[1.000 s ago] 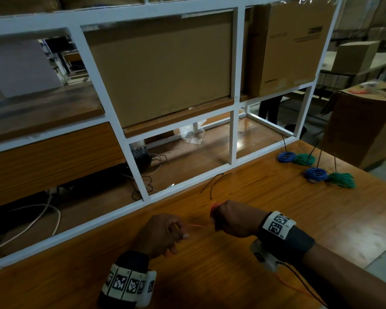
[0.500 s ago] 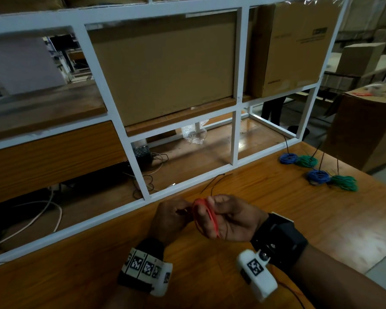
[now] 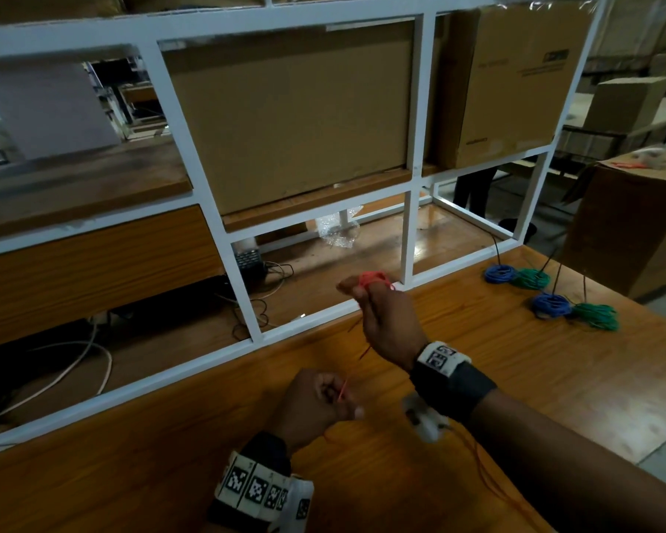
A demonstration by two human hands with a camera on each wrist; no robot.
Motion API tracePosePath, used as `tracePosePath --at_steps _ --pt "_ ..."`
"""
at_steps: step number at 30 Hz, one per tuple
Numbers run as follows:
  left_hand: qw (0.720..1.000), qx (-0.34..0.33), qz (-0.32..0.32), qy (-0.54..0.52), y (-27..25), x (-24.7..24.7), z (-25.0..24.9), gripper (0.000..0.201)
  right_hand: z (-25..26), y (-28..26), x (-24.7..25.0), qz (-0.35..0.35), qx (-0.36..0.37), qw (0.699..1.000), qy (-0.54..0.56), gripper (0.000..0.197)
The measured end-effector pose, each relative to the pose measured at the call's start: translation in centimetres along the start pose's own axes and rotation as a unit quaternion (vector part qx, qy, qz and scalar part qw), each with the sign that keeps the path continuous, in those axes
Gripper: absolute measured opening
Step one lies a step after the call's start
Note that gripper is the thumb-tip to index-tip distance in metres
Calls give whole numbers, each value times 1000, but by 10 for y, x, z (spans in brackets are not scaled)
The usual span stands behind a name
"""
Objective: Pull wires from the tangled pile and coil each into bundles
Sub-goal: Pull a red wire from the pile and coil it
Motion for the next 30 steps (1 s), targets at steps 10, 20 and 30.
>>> tracePosePath --at_steps 10,20,30 --pt "982 -87 -143 81 14 60 -18 18 -29 -49 -14 394 -18 909 -134 20" --pt "973 -212 -63 59 34 78 -80 8 5 -57 -6 419 -188 851 254 29" --pt "969 -208 -100 -87 66 75 -99 11 37 -49 -3 371 -288 672 573 16"
Point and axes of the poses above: each hand's wrist, its own y-axis towards the middle knuckle, its own x-axis out of the back of the hand, z = x × y, the point moved 4 cm from there along y, towards the middle knuckle, and after that the axes turned 9 degrees about -z, right-handed, at the moved point
